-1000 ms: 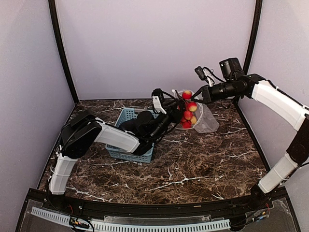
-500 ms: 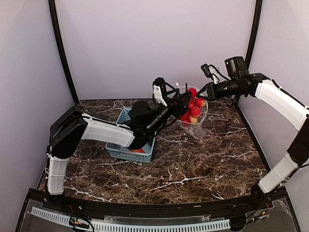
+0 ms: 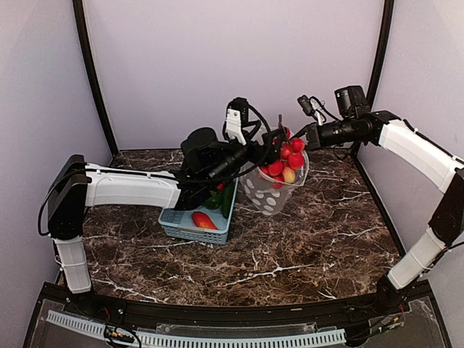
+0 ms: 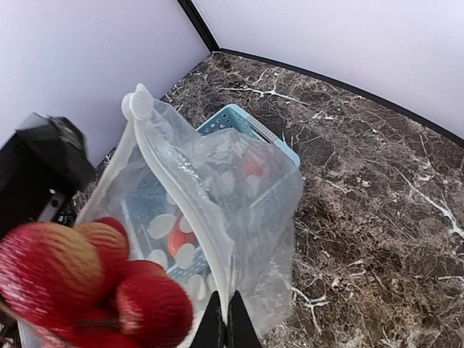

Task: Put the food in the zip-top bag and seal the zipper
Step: Place the fake fruit in the zipper food storage bag.

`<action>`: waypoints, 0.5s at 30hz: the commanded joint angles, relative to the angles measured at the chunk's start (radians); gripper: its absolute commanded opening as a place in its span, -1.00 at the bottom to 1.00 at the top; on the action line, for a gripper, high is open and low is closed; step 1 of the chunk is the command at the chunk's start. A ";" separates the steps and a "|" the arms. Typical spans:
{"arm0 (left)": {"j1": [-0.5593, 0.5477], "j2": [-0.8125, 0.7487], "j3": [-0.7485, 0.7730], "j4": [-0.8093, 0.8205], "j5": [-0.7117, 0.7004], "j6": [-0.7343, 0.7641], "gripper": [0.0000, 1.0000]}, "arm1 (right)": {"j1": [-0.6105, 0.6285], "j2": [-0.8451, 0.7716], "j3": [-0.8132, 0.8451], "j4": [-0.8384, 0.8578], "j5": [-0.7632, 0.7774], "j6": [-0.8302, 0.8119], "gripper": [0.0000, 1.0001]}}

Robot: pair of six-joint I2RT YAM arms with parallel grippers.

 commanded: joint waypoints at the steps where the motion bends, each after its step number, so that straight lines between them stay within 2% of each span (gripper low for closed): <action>1: -0.002 0.050 0.013 -0.102 -0.031 0.006 0.95 | -0.005 0.005 0.003 0.036 -0.052 0.017 -1.00; 5: -0.003 0.053 0.044 -0.149 -0.043 0.009 0.98 | -0.005 0.001 0.002 0.035 -0.011 0.013 -1.00; 8: -0.003 0.046 0.098 -0.265 -0.017 0.022 0.98 | -0.007 0.005 -0.004 0.033 0.033 0.004 -1.00; 15: 0.006 0.063 0.253 -0.562 0.009 0.091 0.98 | -0.011 0.021 0.003 0.028 -0.010 0.000 -1.00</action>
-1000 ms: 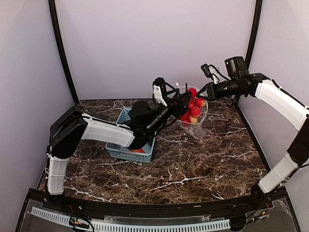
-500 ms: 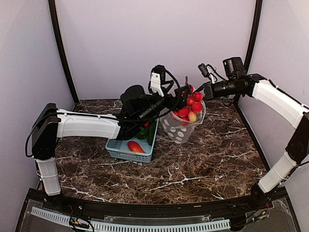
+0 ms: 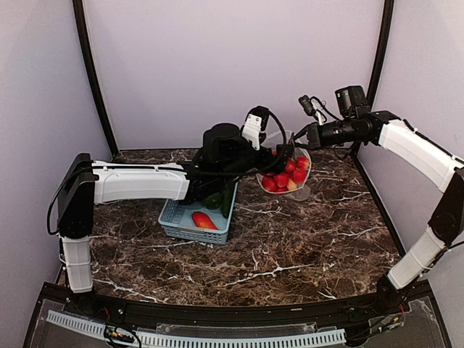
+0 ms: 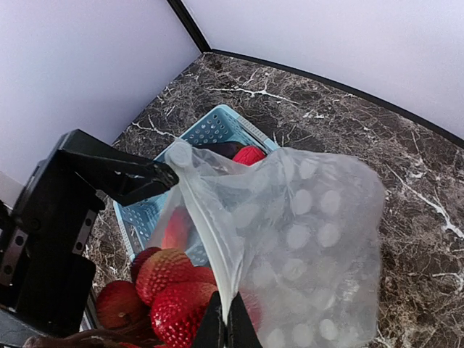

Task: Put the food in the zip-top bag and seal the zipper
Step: Place the fake fruit in the zipper food storage bag.

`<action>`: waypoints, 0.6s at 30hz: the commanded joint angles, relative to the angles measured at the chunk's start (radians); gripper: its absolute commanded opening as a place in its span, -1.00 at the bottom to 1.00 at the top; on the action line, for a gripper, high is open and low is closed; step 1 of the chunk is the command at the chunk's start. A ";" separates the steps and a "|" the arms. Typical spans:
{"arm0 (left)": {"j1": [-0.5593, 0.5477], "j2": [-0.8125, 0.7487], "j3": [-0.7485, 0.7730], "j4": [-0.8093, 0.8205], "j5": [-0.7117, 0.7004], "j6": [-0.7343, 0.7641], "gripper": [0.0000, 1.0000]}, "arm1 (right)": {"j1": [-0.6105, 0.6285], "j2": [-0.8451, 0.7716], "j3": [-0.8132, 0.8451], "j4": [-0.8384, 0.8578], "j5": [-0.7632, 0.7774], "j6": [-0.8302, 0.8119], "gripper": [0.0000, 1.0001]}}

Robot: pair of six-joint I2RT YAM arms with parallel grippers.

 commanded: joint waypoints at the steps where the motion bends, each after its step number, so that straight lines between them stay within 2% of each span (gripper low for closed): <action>1: 0.009 0.008 0.162 -0.233 0.030 0.061 0.98 | -0.004 0.015 0.005 0.025 -0.055 -0.004 -1.00; 5: 0.014 0.042 0.349 -0.536 0.012 0.063 0.98 | -0.004 0.004 0.006 0.015 -0.050 -0.004 -1.00; 8: 0.014 0.027 0.461 -0.818 0.070 0.059 0.98 | -0.004 -0.004 0.005 -0.005 -0.018 -0.022 -1.00; 12: 0.025 0.042 0.602 -1.085 0.099 0.104 0.98 | -0.004 0.001 -0.005 -0.014 -0.029 -0.026 -1.00; 14: 0.034 0.055 0.632 -1.164 0.115 0.112 0.98 | -0.004 0.003 -0.008 -0.010 -0.032 -0.023 -1.00; 18: 0.042 0.060 0.603 -1.203 0.084 0.124 0.98 | -0.004 0.007 0.002 -0.010 -0.064 -0.019 -1.00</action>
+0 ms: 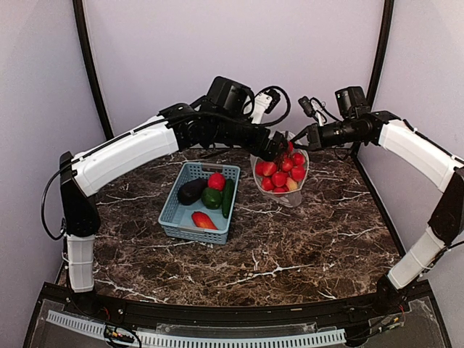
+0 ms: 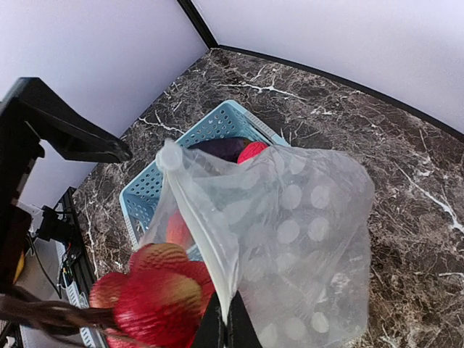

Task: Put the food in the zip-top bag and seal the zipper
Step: Place the fake fruit in the zipper food storage bag.

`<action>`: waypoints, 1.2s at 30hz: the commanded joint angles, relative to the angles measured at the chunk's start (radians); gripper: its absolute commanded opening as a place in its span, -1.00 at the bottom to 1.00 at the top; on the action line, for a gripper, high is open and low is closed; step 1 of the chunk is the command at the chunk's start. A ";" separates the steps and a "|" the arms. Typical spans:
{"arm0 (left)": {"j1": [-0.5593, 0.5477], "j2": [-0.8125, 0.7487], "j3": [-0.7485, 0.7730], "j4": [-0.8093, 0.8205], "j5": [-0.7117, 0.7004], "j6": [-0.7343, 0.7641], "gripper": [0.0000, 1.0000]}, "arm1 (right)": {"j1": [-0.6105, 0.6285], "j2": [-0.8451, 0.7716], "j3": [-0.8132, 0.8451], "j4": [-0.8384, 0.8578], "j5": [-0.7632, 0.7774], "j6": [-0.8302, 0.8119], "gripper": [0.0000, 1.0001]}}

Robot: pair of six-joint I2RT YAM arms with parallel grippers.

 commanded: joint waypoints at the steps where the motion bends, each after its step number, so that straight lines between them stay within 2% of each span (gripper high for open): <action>1: 0.014 0.012 -0.027 -0.192 -0.007 0.034 0.98 | -0.003 0.003 0.004 0.004 -0.046 -0.005 -1.00; 8: 0.019 0.062 -0.005 -0.176 -0.130 0.069 0.98 | -0.004 -0.006 -0.018 0.006 -0.067 -0.008 -1.00; 13: 0.017 0.044 -0.008 -0.131 -0.076 0.058 0.98 | -0.003 -0.010 -0.012 0.007 -0.064 -0.003 -1.00; 15: 0.011 0.003 -0.057 -0.092 -0.066 0.029 0.98 | -0.003 -0.012 -0.010 0.012 -0.054 0.005 -1.00; 17: 0.004 -0.069 -0.172 -0.014 -0.067 -0.080 0.91 | -0.003 -0.019 -0.019 0.029 -0.046 0.014 -1.00; 18: 0.000 -0.127 -0.281 0.073 -0.046 -0.111 0.85 | -0.003 -0.020 -0.028 0.041 -0.047 0.020 -1.00; 21: -0.015 -0.268 -0.573 0.255 -0.022 -0.267 0.48 | -0.003 -0.018 -0.053 0.061 -0.071 0.035 -1.00; 24: -0.048 -0.337 -0.725 0.370 -0.067 -0.334 0.18 | -0.003 -0.014 -0.080 0.080 -0.094 0.050 -1.00; 28: -0.068 -0.369 -0.864 0.474 -0.032 -0.422 0.15 | -0.003 -0.011 -0.109 0.109 -0.115 0.073 -1.00; 31: -0.094 -0.341 -0.947 0.617 -0.036 -0.481 0.23 | -0.003 0.001 -0.106 0.117 -0.123 0.082 -1.00; 36: -0.107 -0.252 -0.935 0.723 -0.047 -0.522 0.18 | -0.003 0.020 -0.092 0.113 -0.131 0.089 -1.00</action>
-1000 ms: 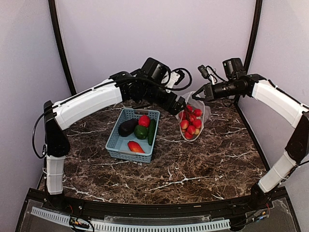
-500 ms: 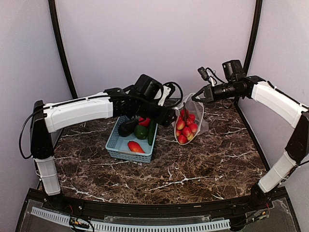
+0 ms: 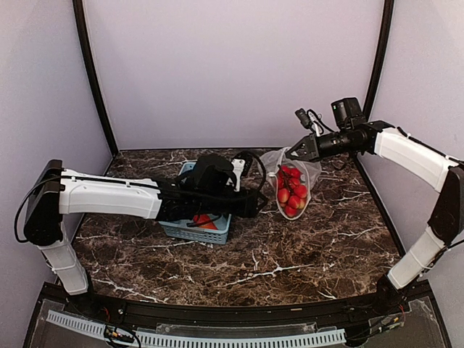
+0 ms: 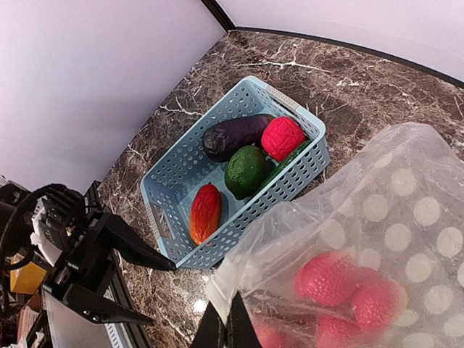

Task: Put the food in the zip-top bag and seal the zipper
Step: Place the fake fruit in the zipper food storage bag, then adjust the zipper food storage bag at the center of the board.

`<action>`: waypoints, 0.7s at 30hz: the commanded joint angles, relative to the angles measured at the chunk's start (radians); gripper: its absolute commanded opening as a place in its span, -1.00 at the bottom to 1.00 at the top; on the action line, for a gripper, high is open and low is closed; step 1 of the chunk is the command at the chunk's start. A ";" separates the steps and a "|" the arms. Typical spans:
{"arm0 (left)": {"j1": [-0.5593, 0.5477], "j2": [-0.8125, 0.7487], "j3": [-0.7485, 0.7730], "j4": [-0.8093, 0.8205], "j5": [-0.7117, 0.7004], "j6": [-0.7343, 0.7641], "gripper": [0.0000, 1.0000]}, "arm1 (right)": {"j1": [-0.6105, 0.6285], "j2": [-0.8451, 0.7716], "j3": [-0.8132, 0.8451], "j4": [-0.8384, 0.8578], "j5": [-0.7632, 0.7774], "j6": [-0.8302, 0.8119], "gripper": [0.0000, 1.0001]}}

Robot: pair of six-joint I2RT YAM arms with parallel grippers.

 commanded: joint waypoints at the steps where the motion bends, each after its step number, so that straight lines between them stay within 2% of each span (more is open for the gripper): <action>1: -0.014 0.061 -0.010 0.181 -0.009 -0.077 0.14 | -0.003 0.020 0.015 0.049 -0.032 0.017 -1.00; 7: -0.014 0.142 0.012 0.228 -0.015 -0.144 -0.11 | -0.003 0.028 -0.011 0.066 -0.043 -0.004 -1.00; 13: -0.014 0.196 0.012 0.229 0.003 -0.172 -0.23 | -0.003 0.049 -0.044 0.086 -0.055 -0.005 -1.00; 21: -0.014 0.273 0.031 0.286 0.048 -0.204 -0.28 | -0.004 0.066 -0.029 0.094 -0.068 0.008 -1.00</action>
